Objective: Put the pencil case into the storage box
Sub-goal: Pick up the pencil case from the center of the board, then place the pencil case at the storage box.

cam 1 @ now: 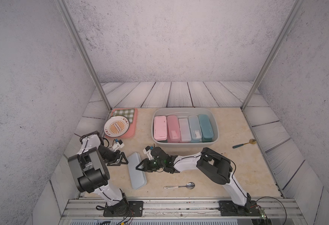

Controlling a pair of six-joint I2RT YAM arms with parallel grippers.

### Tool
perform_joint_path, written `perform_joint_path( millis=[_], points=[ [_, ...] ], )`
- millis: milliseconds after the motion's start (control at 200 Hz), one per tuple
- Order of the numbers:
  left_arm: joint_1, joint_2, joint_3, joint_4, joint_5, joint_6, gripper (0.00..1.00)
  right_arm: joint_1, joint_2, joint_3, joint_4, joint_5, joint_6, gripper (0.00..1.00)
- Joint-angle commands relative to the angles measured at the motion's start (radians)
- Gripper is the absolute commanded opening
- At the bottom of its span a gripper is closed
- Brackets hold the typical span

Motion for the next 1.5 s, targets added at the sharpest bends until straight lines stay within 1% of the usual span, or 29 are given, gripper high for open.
perform_joint_path(
  millis=[0, 55, 100, 200, 265, 335, 435, 535, 661, 716, 776, 896, 961, 1091, 1206, 1271, 1371, 1491],
  points=[
    [0.006, -0.132, 0.027, -0.009, -0.003, -0.047, 0.86, -0.007, -0.192, -0.04, -0.085, 0.064, -0.104, 0.13],
    [0.006, -0.194, 0.045, -0.006, 0.009, -0.066, 0.93, -0.011, -0.256, -0.07, -0.119, 0.078, -0.132, 0.13],
    [0.005, -0.235, 0.068, -0.013, 0.04, -0.08, 1.0, -0.021, -0.307, -0.097, -0.147, 0.083, -0.145, 0.13],
    [-0.004, -0.31, 0.098, -0.02, 0.146, -0.082, 1.0, -0.07, -0.429, -0.166, -0.196, 0.071, -0.162, 0.13],
    [-0.036, -0.349, 0.103, -0.011, 0.173, -0.094, 1.0, -0.113, -0.518, -0.206, -0.244, 0.07, -0.186, 0.13],
    [-0.088, -0.382, 0.102, 0.004, 0.17, -0.117, 1.0, -0.168, -0.608, -0.213, -0.361, 0.07, -0.238, 0.15],
    [-0.174, -0.423, 0.094, 0.036, 0.157, -0.151, 1.0, -0.249, -0.719, -0.202, -0.534, 0.101, -0.311, 0.16],
    [-0.269, -0.454, 0.098, 0.063, 0.132, -0.176, 1.0, -0.333, -0.811, -0.215, -0.621, 0.125, -0.359, 0.18],
    [-0.38, -0.487, 0.094, 0.1, 0.075, -0.222, 1.0, -0.491, -0.854, -0.22, -0.696, 0.031, -0.384, 0.18],
    [-0.408, -0.494, 0.085, 0.113, 0.065, -0.243, 1.0, -0.567, -0.838, -0.213, -0.733, -0.015, -0.395, 0.19],
    [-0.425, -0.496, 0.065, 0.134, 0.074, -0.27, 1.0, -0.648, -0.801, -0.193, -0.765, -0.093, -0.422, 0.2],
    [-0.456, -0.495, 0.013, 0.183, 0.104, -0.322, 1.0, -0.772, -0.707, -0.157, -0.717, -0.204, -0.444, 0.21],
    [-0.461, -0.495, 0.003, 0.196, 0.103, -0.329, 1.0, -0.813, -0.635, -0.116, -0.686, -0.23, -0.452, 0.21],
    [-0.462, -0.493, 0.014, 0.203, 0.058, -0.328, 1.0, -0.86, -0.443, 0.052, -0.731, -0.313, -0.505, 0.21],
    [-0.463, -0.488, 0.014, 0.204, 0.051, -0.33, 1.0, -0.869, -0.28, 0.189, -0.804, -0.329, -0.577, 0.21],
    [-0.462, -0.483, 0.015, 0.204, 0.043, -0.332, 1.0, -0.873, -0.202, 0.249, -0.827, -0.35, -0.595, 0.21],
    [-0.464, -0.477, 0.019, 0.199, 0.038, -0.332, 0.99, -0.876, -0.116, 0.305, -0.82, -0.37, -0.591, 0.22],
    [-0.464, -0.472, 0.022, 0.194, 0.04, -0.332, 0.99, -0.876, -0.06, 0.332, -0.777, -0.381, -0.566, 0.22]
  ],
)
